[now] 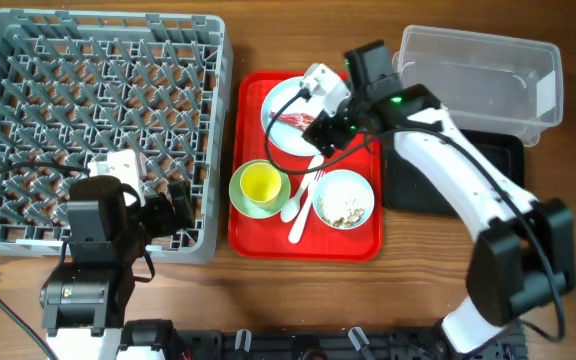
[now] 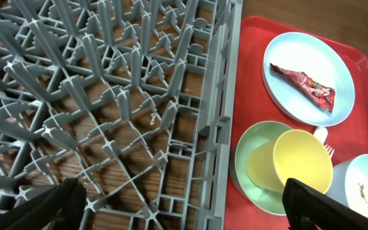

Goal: Sort waste into correct bins and load items into the dishwasher rack

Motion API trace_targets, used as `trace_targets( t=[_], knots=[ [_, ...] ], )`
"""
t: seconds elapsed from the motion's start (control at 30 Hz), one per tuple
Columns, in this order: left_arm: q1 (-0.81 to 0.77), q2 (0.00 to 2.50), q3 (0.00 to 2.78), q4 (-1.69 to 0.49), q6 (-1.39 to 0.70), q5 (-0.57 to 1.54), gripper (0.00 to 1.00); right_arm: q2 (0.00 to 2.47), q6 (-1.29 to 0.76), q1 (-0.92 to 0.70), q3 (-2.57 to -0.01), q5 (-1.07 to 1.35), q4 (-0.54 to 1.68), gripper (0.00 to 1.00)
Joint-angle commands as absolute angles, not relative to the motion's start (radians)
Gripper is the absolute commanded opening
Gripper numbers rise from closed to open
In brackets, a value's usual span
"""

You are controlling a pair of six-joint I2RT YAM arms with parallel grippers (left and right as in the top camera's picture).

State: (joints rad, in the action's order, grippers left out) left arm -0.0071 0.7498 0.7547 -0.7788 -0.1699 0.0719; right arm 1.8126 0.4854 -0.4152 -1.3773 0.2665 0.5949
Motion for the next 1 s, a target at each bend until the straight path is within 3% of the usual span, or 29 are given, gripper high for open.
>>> trace_targets(
  t=[0.0,0.83,0.97],
  knots=[
    [-0.002,0.748,0.775,-0.777,-0.180,0.059,1.00,1.910,0.520,-0.440,-1.392,0.247,0.557,0.93],
    [-0.002,0.748,0.775,-0.780,-0.180,0.059,1.00,2.104,0.493,-0.440,-1.392,0.157,0.434,0.91],
    [-0.002,0.748,0.775,-0.780,-0.180,0.059,1.00,2.104,0.466,-0.440,-1.392,0.161,0.453,0.83]
  ],
)
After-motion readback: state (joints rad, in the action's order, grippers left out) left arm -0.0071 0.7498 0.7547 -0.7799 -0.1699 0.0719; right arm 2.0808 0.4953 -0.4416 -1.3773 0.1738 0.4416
